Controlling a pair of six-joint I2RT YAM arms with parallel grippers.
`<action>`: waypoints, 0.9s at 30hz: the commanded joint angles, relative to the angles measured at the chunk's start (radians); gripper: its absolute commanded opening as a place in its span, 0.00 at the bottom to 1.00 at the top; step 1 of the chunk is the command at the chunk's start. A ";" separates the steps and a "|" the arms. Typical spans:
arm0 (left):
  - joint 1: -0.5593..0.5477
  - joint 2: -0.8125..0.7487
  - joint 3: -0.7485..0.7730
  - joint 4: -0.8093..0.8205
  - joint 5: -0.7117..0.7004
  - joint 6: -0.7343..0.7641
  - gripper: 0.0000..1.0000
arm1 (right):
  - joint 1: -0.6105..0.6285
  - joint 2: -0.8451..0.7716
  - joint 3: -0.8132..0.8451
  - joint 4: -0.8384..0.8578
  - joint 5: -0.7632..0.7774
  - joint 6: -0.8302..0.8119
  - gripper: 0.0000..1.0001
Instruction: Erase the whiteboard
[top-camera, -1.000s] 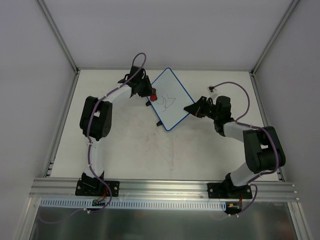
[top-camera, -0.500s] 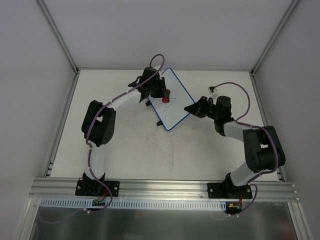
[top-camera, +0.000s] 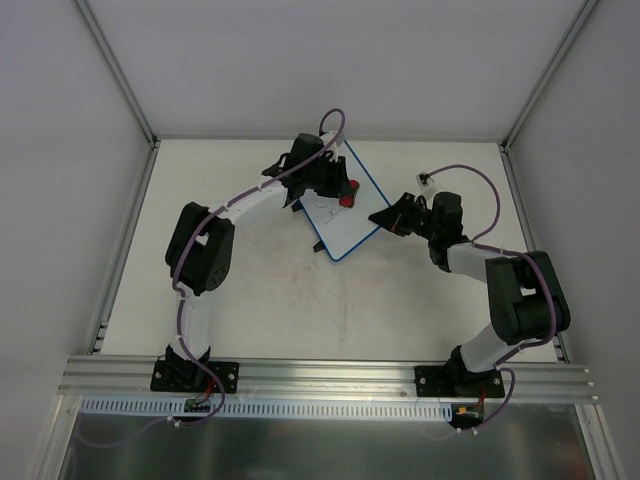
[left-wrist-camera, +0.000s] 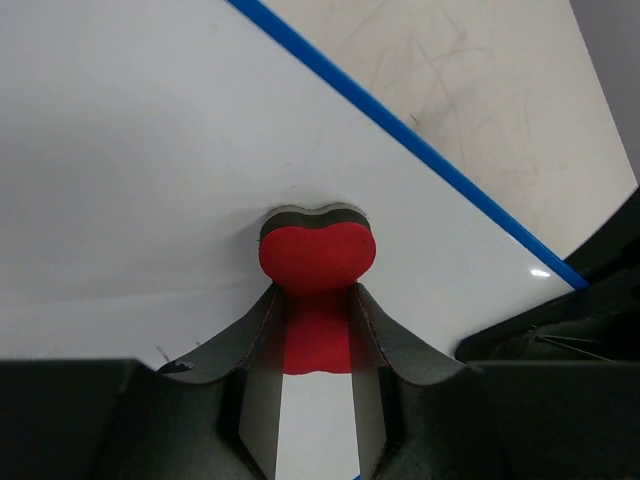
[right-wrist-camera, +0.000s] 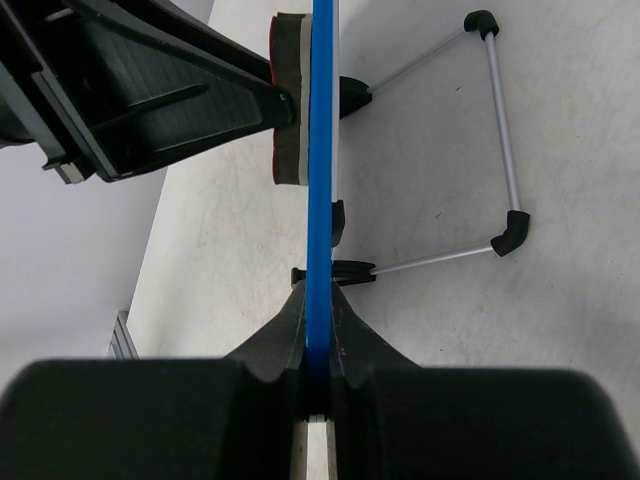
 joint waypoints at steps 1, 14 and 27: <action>-0.091 0.008 0.009 0.024 0.138 0.045 0.00 | 0.042 0.021 0.025 0.011 -0.103 -0.111 0.00; -0.104 -0.016 -0.022 0.020 -0.018 0.066 0.00 | 0.042 0.017 0.027 0.011 -0.105 -0.111 0.00; 0.050 -0.042 -0.135 0.003 -0.012 -0.084 0.00 | 0.042 0.019 0.028 0.011 -0.106 -0.105 0.00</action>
